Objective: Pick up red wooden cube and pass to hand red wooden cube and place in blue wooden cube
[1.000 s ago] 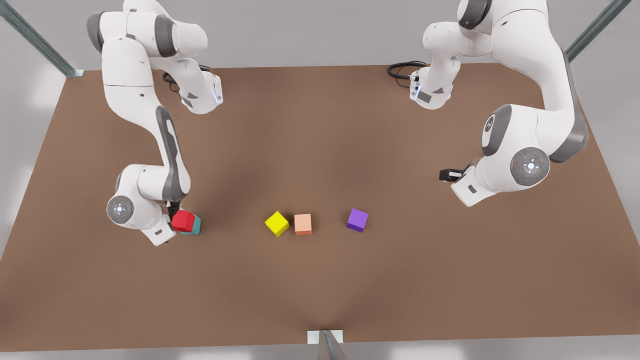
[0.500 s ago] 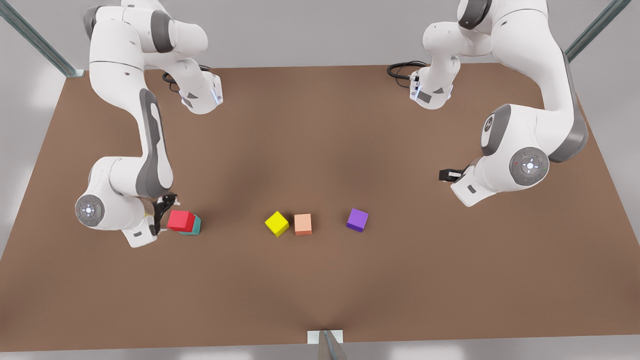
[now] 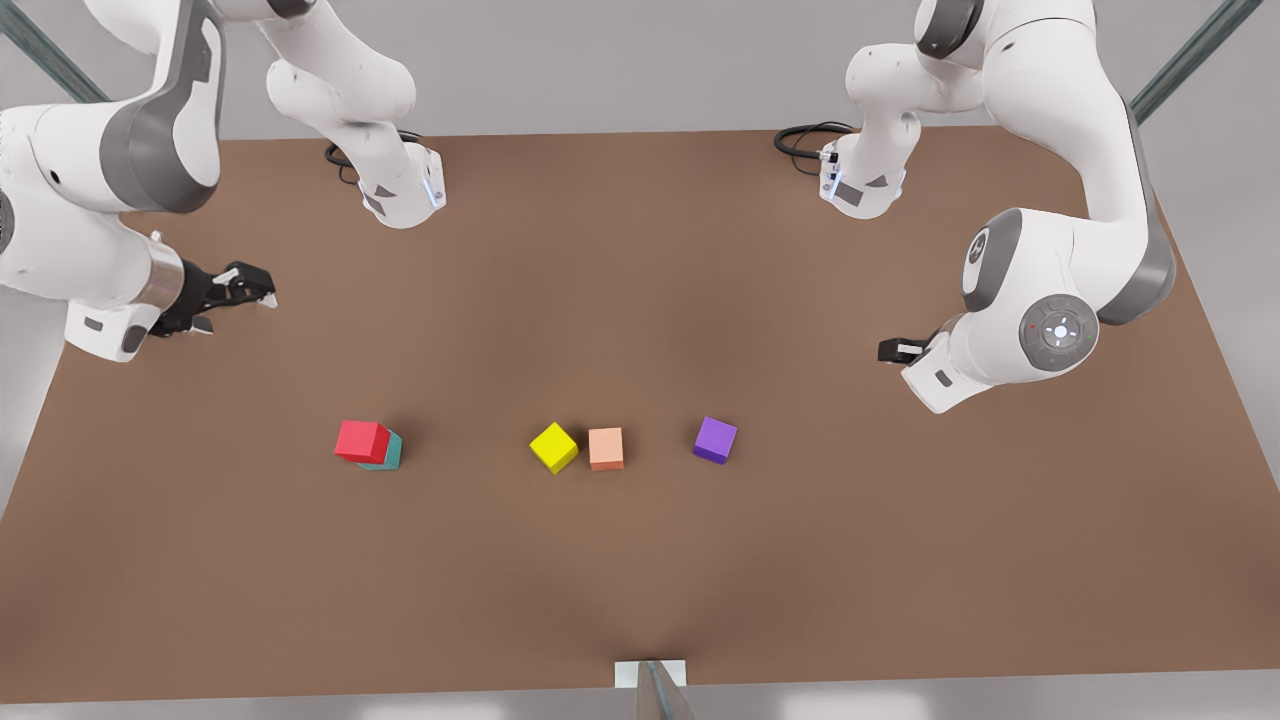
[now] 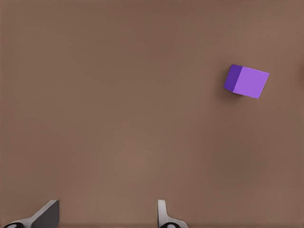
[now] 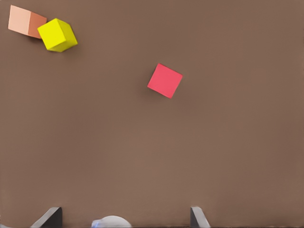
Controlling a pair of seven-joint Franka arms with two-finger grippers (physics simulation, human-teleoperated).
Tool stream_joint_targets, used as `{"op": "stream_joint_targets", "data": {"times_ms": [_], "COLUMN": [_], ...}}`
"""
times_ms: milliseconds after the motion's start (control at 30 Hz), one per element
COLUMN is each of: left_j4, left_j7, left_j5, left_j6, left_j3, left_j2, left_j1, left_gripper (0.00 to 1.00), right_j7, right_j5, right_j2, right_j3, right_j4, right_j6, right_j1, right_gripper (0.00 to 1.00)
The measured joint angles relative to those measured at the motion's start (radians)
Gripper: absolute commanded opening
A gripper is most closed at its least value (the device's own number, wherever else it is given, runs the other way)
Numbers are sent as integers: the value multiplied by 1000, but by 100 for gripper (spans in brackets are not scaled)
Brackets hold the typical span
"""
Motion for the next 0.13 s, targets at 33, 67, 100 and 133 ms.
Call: {"op": "stream_joint_targets", "data": {"times_ms": [33,67,100,133], "left_j4": [0,0,0,0], "left_j7": [0,0,0,0], "left_j5": [0,0,0,0], "left_j6": [0,0,0,0], "left_j3": [0,0,0,0], "left_j2": [0,0,0,0], "left_j1": [0,0,0,0], "left_gripper": [100,100,100,100], "right_j7": [31,60,87,113], "right_j5": [-6,-10,-13,-16], "right_j2": [-5,-8,-9,-9], "right_j3": [1,2,2,2], "right_j4": [-8,-12,-14,-15], "right_j6": [4,8,11,14], "right_j1": [0,0,0,1], "right_gripper": [100,100,100,100]}}
